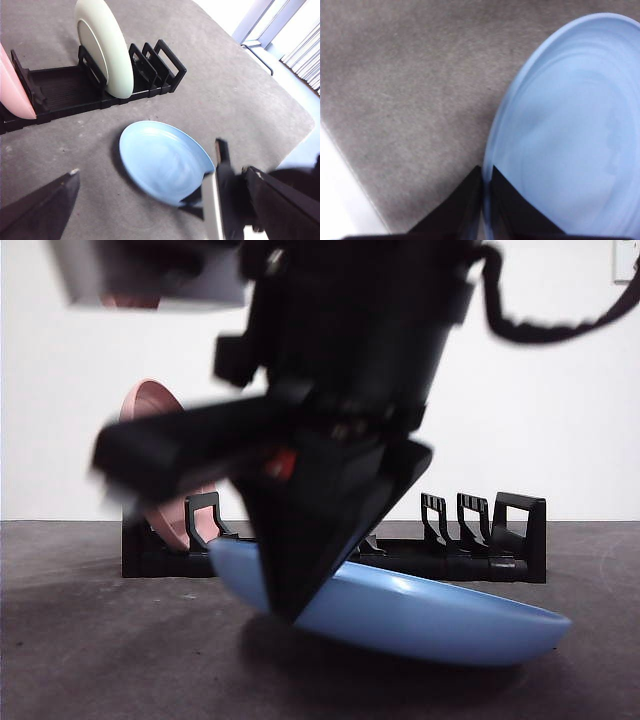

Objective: Place the plate

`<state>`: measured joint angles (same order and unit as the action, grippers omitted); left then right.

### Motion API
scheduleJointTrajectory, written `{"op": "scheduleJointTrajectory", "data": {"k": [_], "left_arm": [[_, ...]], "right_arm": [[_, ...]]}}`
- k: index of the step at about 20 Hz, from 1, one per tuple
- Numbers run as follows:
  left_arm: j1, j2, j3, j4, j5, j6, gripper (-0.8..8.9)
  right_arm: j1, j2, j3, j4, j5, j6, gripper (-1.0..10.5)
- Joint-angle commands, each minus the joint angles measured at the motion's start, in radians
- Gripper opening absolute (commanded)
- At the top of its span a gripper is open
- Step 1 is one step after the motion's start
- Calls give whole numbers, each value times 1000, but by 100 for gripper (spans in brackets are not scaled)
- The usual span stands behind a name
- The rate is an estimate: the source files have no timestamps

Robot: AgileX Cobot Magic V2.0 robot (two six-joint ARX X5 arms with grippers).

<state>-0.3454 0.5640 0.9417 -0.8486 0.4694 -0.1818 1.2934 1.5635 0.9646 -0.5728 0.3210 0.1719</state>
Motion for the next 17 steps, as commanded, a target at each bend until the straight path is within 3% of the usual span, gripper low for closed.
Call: {"op": "scheduleJointTrajectory", "data": {"k": [1, 3, 7, 10, 14, 17], "left_arm": [[-5, 11, 19, 10, -2, 16, 530], [-5, 13, 19, 10, -2, 17, 530], [-5, 14, 19, 10, -2, 17, 530], [-5, 18, 19, 10, -2, 17, 530], [-5, 33, 19, 7, -2, 22, 530], [-5, 54, 19, 6, -2, 24, 530]], "right_arm": [[31, 45, 10, 50, 19, -24, 9], [32, 60, 10, 55, 19, -17, 27], [31, 56, 12, 56, 19, 13, 253], [14, 13, 34, 38, -20, 51, 318], [-79, -124, 72, -35, -159, 82, 330], [-222, -256, 74, -70, -383, 83, 330]]}}
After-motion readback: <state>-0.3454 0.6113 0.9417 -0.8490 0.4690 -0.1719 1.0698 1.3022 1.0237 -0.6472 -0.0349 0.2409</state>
